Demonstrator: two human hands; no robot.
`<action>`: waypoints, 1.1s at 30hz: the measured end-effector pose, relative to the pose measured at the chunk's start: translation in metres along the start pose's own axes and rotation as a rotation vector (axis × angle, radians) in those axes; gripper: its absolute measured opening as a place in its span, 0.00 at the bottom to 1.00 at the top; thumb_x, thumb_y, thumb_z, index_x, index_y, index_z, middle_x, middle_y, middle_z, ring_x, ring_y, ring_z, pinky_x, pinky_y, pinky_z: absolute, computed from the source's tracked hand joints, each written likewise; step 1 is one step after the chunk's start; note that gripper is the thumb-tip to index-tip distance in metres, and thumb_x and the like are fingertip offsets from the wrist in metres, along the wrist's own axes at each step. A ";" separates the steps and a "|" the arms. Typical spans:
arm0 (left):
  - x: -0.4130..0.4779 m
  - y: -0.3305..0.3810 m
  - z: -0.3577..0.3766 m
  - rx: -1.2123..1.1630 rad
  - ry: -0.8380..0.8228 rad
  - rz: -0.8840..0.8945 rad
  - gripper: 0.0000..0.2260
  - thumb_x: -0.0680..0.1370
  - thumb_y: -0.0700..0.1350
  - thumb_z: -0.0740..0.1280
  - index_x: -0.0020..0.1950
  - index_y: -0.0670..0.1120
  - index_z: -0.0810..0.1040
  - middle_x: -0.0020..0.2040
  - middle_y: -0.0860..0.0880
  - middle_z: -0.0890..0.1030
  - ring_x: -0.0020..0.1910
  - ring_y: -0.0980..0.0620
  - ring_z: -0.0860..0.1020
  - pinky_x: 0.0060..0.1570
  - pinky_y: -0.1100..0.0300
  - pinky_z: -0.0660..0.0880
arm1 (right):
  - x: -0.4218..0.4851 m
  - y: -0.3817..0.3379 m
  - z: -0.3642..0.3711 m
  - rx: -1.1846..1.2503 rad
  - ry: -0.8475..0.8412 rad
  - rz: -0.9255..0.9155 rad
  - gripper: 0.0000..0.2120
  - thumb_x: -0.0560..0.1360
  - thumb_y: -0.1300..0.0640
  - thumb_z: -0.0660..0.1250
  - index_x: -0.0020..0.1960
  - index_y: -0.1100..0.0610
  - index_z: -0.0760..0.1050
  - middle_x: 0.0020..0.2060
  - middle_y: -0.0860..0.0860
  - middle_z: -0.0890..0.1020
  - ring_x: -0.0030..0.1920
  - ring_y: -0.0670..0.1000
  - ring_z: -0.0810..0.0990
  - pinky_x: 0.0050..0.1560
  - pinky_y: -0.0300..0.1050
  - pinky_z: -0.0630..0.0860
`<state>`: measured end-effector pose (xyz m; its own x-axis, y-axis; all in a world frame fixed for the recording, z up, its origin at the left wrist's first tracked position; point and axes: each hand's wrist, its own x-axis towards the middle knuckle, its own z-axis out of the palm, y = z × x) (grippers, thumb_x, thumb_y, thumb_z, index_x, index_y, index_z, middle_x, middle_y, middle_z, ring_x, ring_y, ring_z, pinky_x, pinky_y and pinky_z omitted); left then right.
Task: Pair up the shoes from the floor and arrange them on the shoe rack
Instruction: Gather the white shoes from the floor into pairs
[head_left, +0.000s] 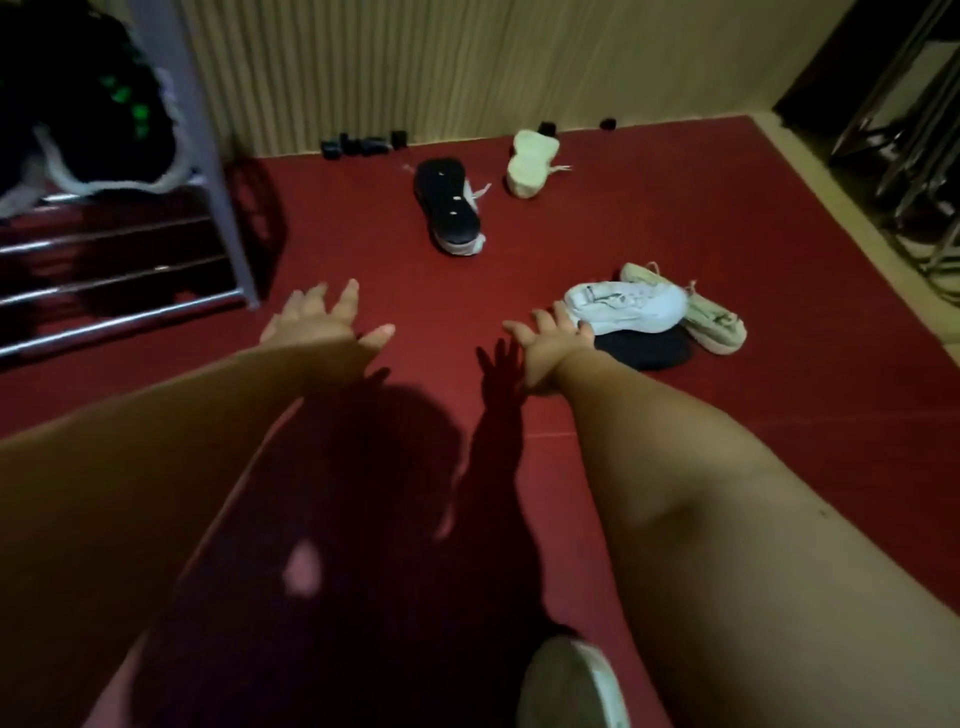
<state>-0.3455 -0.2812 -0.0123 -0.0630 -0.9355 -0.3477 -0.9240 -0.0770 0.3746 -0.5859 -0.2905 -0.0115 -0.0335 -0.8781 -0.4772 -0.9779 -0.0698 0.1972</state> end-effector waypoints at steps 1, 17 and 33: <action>0.009 0.018 0.008 0.032 -0.005 0.007 0.34 0.78 0.63 0.56 0.78 0.51 0.46 0.78 0.42 0.47 0.77 0.43 0.46 0.75 0.50 0.47 | 0.010 0.017 0.004 0.022 -0.012 0.006 0.38 0.75 0.46 0.64 0.77 0.45 0.45 0.77 0.55 0.46 0.76 0.60 0.39 0.73 0.63 0.43; 0.118 0.139 0.126 0.298 -0.327 -0.035 0.39 0.76 0.63 0.60 0.77 0.54 0.39 0.78 0.44 0.42 0.76 0.40 0.42 0.75 0.46 0.49 | 0.157 0.148 0.020 -0.054 -0.037 -0.069 0.46 0.71 0.41 0.69 0.77 0.46 0.43 0.76 0.56 0.53 0.76 0.60 0.45 0.70 0.68 0.38; 0.073 0.061 0.145 0.487 -0.453 -0.089 0.43 0.73 0.70 0.56 0.74 0.59 0.30 0.75 0.49 0.29 0.76 0.45 0.36 0.74 0.45 0.46 | 0.119 0.092 0.035 0.074 0.068 -0.155 0.55 0.61 0.32 0.72 0.77 0.45 0.44 0.72 0.56 0.63 0.71 0.60 0.61 0.72 0.62 0.49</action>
<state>-0.4611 -0.3038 -0.1392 -0.0331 -0.6876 -0.7253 -0.9910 0.1167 -0.0654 -0.6867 -0.3850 -0.0808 0.1302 -0.8898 -0.4374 -0.9829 -0.1737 0.0608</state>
